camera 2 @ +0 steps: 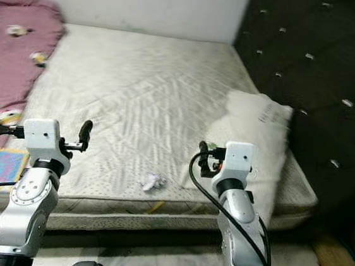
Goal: Clean up the room
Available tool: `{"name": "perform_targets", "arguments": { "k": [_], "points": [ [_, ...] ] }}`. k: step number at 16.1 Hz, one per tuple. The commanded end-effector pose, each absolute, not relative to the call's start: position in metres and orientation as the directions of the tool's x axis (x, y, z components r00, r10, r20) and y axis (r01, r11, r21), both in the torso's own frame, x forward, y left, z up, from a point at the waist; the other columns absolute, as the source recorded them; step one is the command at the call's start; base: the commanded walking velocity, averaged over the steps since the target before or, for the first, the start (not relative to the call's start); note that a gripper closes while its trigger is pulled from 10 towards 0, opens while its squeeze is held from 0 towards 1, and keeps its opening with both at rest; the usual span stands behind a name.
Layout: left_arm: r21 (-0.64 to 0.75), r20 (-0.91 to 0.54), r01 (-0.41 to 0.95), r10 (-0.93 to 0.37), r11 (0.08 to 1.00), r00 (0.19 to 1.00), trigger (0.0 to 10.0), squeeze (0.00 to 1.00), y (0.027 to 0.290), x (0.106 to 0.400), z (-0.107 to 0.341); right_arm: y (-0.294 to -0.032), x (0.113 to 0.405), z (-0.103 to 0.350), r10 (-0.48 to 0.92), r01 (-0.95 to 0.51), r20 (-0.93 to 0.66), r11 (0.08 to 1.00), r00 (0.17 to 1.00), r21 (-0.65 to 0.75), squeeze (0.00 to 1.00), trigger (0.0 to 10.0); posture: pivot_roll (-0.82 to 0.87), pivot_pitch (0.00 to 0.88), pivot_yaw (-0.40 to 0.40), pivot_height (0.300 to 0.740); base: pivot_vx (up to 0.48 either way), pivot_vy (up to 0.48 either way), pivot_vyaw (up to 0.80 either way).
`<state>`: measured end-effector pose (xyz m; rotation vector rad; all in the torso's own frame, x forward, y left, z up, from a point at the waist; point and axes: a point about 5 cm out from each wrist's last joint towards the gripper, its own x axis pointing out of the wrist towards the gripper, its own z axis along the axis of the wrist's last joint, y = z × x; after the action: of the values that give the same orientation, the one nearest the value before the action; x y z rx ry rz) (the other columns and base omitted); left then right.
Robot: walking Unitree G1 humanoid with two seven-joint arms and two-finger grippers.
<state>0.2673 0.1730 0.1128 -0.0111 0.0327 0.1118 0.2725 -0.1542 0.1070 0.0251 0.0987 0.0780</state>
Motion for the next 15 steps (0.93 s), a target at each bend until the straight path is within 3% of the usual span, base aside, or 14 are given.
{"name": "perform_targets", "arguments": {
  "k": [1,3,12,15],
  "points": [
    [-0.012,-0.026,-0.101,0.101,0.995,0.995,10.0,0.0,0.173,0.269,0.114,-0.151,0.273,0.115,0.099,-0.097,-0.061,0.995,0.993,0.033,0.0,10.0,-0.02,0.0,-0.06,0.74,0.0,0.0,0.0],
    [-0.012,-0.003,-0.092,0.092,0.996,0.996,10.0,0.0,0.172,0.272,0.119,-0.15,0.274,0.116,0.104,-0.102,-0.054,0.994,0.993,0.036,0.0,10.0,-0.01,0.0,-0.064,0.74,0.0,0.0,0.0],
    [-0.004,0.004,-0.106,0.106,0.994,0.994,10.0,0.0,0.177,0.269,0.122,-0.15,0.276,0.119,0.112,-0.112,-0.043,0.994,0.993,0.005,0.0,10.0,0.0,0.0,-0.063,0.74,0.295,0.0,0.0],
    [-0.013,-0.009,-0.103,0.103,0.995,0.995,10.0,0.0,0.174,0.269,0.119,-0.15,0.275,0.117,0.106,-0.106,-0.049,0.994,0.993,0.007,0.0,10.0,-0.01,0.0,-0.063,0.74,0.286,0.0,0.6]
  ]
}}
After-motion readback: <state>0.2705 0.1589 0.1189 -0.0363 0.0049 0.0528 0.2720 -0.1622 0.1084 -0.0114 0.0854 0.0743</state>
